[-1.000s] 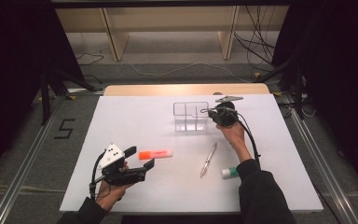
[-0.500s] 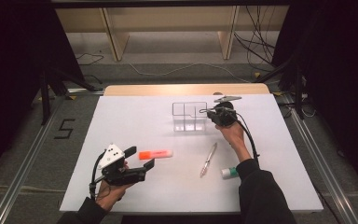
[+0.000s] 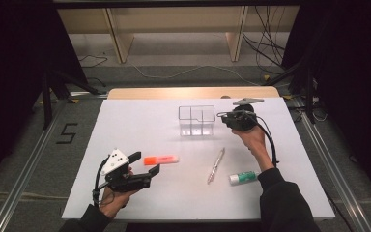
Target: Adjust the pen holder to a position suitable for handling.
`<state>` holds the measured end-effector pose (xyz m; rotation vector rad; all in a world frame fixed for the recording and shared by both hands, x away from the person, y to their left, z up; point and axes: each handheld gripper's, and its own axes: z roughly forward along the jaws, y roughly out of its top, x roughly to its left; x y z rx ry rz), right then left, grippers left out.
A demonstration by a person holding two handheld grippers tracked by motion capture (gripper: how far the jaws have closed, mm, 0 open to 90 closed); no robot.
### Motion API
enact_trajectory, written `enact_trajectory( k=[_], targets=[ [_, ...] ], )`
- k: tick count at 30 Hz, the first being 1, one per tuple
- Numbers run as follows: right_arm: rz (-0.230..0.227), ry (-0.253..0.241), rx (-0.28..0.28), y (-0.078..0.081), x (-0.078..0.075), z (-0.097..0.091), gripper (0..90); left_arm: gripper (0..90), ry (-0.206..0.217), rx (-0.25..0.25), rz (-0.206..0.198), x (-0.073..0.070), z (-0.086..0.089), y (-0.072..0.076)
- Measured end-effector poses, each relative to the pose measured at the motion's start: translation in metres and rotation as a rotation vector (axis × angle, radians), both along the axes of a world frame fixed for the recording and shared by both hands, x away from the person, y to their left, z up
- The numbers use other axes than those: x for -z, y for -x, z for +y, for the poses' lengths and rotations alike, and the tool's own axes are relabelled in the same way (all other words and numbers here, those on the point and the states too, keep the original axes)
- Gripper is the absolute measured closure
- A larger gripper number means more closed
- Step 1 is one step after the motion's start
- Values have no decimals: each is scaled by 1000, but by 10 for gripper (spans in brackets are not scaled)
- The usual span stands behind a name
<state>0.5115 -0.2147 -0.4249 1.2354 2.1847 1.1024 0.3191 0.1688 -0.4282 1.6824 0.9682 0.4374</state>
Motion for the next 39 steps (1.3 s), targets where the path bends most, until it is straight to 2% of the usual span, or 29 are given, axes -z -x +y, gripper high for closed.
enact_trajectory(
  k=[5,8,16,22,29,39],
  targets=[
    [-10,-17,0,12,-9,-9,575,150,1,-2,-1,0,0,0],
    [-18,-9,-1,19,-10,-13,533,150,1,-2,-2,0,0,0],
    [-6,-1,-19,36,-11,-22,455,150,1,-1,-1,0,-1,0],
    [-16,0,-36,48,-12,-23,424,150,-12,3,-2,0,0,0],
    [-24,9,-60,59,-12,-20,385,150,-6,0,-3,0,0,0],
    [-8,1,-68,72,-12,-18,355,150,-6,2,-1,0,0,0]
  ],
)
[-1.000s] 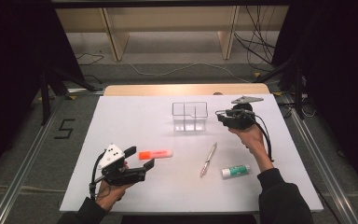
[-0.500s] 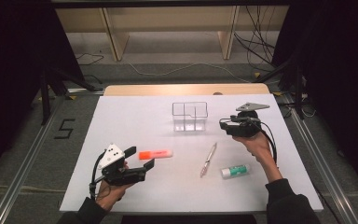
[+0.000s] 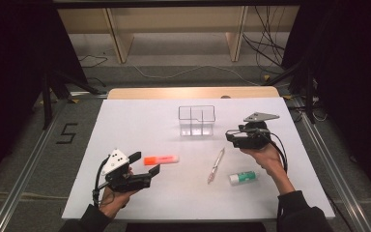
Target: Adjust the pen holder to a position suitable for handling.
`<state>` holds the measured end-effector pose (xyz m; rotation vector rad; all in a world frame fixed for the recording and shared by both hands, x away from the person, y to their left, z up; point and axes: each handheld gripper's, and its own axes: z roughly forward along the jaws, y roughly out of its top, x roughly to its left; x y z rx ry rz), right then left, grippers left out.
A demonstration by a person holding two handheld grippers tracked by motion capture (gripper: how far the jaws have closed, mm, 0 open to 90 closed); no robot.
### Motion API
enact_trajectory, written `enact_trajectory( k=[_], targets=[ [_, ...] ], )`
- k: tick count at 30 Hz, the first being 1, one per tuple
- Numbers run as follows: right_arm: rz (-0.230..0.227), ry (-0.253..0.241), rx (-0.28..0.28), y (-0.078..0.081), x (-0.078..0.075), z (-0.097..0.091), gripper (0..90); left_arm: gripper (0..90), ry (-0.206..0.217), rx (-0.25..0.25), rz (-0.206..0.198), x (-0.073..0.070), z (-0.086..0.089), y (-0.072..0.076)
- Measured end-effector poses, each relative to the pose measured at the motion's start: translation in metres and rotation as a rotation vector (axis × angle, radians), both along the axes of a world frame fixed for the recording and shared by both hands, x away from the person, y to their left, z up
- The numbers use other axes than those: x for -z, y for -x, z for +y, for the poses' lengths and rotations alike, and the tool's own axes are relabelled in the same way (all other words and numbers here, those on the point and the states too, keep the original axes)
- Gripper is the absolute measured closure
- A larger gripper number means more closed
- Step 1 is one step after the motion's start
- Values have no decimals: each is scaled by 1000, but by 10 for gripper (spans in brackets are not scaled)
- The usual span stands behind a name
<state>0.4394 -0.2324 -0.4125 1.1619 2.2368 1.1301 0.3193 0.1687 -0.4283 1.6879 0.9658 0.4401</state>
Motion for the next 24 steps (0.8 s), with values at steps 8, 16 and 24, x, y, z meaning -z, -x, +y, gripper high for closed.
enact_trajectory(
  k=[8,16,24],
  targets=[
    [31,-6,28,9,-1,3,334,150,1,3,0,0,0,0],
    [19,-35,32,19,-3,3,320,150,-14,2,11,1,-1,-1],
    [-10,-56,24,37,-4,1,319,150,-21,0,19,1,-1,-1]
  ],
)
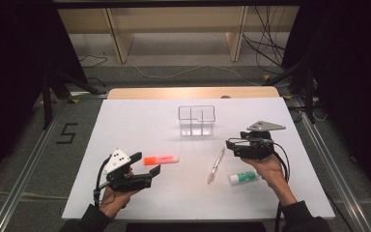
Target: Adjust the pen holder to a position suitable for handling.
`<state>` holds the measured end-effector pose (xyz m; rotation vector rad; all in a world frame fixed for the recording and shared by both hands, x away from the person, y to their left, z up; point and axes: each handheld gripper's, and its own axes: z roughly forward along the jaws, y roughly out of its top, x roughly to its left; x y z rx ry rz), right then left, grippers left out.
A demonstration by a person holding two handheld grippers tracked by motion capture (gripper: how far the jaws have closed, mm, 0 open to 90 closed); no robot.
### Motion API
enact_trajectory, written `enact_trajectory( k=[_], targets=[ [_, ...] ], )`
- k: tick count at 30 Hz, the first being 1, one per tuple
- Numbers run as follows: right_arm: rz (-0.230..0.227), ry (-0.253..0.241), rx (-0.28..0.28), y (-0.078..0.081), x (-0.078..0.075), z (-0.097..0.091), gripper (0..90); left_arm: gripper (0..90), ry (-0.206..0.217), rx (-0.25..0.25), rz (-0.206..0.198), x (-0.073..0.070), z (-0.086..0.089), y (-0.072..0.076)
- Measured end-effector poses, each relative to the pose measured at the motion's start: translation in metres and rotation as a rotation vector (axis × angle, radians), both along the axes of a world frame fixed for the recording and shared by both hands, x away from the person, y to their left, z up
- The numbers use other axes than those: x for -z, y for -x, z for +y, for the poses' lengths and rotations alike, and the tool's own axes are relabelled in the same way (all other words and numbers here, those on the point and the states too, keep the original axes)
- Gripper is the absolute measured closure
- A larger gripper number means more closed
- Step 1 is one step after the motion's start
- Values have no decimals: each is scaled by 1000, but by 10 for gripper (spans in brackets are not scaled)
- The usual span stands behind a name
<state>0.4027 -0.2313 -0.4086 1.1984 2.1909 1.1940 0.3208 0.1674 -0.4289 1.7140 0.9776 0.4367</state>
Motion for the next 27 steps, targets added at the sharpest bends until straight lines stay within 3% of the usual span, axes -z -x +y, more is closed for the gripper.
enact_trajectory(
  k=[4,17,27],
  targets=[
    [11,-10,2,9,2,-3,319,150,-1,-3,4,0,0,0],
    [76,-16,12,15,8,0,318,150,-11,-2,8,0,-2,-3],
    [67,-24,-10,22,9,5,305,150,-14,-4,18,1,-3,-4]
  ],
)
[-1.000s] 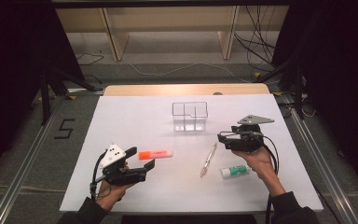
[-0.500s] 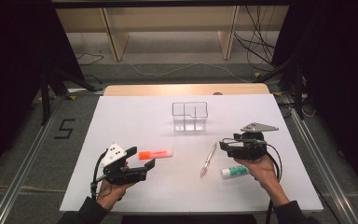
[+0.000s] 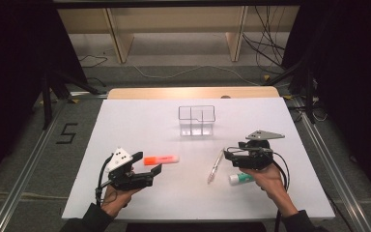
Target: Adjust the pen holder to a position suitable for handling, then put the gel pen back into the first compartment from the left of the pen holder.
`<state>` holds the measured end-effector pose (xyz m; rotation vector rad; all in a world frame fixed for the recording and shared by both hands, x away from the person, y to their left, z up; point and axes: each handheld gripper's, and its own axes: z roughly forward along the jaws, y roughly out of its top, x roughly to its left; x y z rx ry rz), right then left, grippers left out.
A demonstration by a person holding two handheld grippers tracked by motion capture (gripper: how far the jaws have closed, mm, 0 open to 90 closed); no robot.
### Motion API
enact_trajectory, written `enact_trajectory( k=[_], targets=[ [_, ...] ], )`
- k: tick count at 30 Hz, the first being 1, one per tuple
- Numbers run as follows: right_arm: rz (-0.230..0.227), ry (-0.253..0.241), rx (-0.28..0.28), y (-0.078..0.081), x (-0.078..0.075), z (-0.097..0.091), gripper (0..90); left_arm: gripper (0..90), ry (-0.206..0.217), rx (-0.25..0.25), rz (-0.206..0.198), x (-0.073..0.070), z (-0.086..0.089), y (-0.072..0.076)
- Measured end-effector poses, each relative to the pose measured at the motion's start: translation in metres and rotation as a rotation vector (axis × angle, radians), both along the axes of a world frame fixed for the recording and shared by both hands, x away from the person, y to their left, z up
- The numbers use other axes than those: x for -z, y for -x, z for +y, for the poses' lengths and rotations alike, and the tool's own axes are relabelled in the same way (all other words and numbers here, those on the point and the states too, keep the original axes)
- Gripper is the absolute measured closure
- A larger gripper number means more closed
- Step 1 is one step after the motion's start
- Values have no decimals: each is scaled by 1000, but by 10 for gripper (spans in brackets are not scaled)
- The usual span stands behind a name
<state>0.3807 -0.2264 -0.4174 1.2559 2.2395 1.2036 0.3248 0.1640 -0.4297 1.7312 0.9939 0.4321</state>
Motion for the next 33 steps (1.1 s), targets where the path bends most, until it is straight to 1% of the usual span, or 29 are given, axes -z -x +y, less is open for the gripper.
enact_trajectory(
  k=[1,2,4,7,10,11,13,14,15,17,18,20,21,23,24,26,27,29,31,33],
  targets=[
    [0,0,0,0,0,0,305,150,7,-3,6,0,-1,0],
    [-11,-5,3,4,-1,-1,302,150,7,-1,8,1,-1,0],
    [-17,-10,3,6,-1,-1,302,150,7,3,14,1,-3,-1],
    [-30,-18,4,13,-1,-3,299,150,-1,11,10,1,-5,-3],
    [-46,-19,0,20,0,-5,297,150,1,14,13,1,-8,-4],
    [-58,-27,0,26,0,-7,297,150,7,13,19,1,-8,-5],
    [-62,-26,0,28,0,-8,297,152,17,8,24,2,-10,-6],
    [-69,-23,0,30,1,-9,296,152,9,12,24,2,-10,-7],
    [-81,-25,2,34,2,-10,296,152,7,13,29,2,-11,-7],
    [-87,-25,0,36,2,-12,296,152,10,21,48,2,-12,-9],
    [-94,-26,2,37,3,-12,296,152,6,24,56,2,-12,-10],
    [-90,-31,7,40,4,-14,295,152,-13,34,69,3,-14,-12],
    [-97,-31,9,42,5,-15,294,152,-20,35,76,3,-15,-13],
    [-94,-31,11,43,5,-16,293,152,-29,33,97,4,-19,-16],
    [-98,-28,11,45,5,-17,292,153,-42,37,109,4,-20,-17],
    [-100,-27,13,47,6,-18,292,154,-50,46,128,4,-23,-18],
    [-102,-28,13,48,6,-19,292,154,-62,52,136,4,-24,-19],
    [-98,-30,19,51,6,-19,291,154,-73,50,150,3,-28,-21],
    [-106,-27,26,54,7,-21,290,153,-89,47,166,0,-31,-24],
    [-105,-27,30,55,7,-22,289,153,-103,46,183,-1,-35,-27]
  ],
)
